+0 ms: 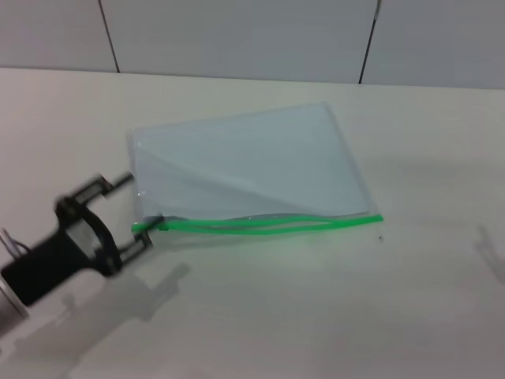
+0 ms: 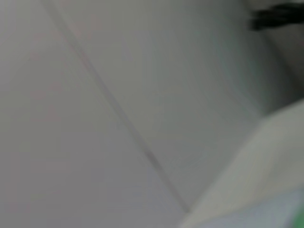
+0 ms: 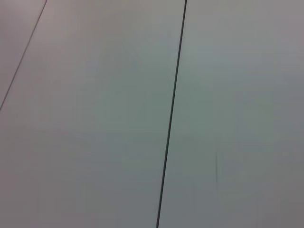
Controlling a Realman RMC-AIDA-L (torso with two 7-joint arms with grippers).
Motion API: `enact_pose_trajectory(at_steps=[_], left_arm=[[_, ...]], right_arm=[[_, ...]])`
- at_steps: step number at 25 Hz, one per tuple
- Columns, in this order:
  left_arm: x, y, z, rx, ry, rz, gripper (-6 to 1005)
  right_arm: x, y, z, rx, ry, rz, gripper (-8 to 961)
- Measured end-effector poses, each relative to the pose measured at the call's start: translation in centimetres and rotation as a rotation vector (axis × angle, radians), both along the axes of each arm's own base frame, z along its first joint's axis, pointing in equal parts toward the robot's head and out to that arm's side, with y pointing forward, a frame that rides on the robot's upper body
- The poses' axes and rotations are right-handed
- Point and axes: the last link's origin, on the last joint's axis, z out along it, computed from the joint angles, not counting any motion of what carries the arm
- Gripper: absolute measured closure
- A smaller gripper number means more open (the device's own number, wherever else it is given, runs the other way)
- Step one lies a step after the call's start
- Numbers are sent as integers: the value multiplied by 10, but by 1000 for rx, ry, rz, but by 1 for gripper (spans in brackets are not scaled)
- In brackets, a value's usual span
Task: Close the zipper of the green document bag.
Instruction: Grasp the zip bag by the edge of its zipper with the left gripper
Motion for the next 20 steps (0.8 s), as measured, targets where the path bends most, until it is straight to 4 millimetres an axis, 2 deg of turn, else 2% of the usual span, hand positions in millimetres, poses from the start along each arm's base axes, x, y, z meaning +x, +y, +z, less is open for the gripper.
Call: enact_pose_trajectory(at_steps=[4, 9, 20], left_arm=[[-4, -9, -14, -62, 131, -61, 353], [-13, -13, -23, -97, 222, -61, 352], [-26, -11, -9, 25, 283, -18, 351]], right_arm=[[1, 0, 1, 4, -3, -5, 64], [1, 1, 1, 3, -3, -4, 64], [1, 1, 0, 2, -3, -4, 65]])
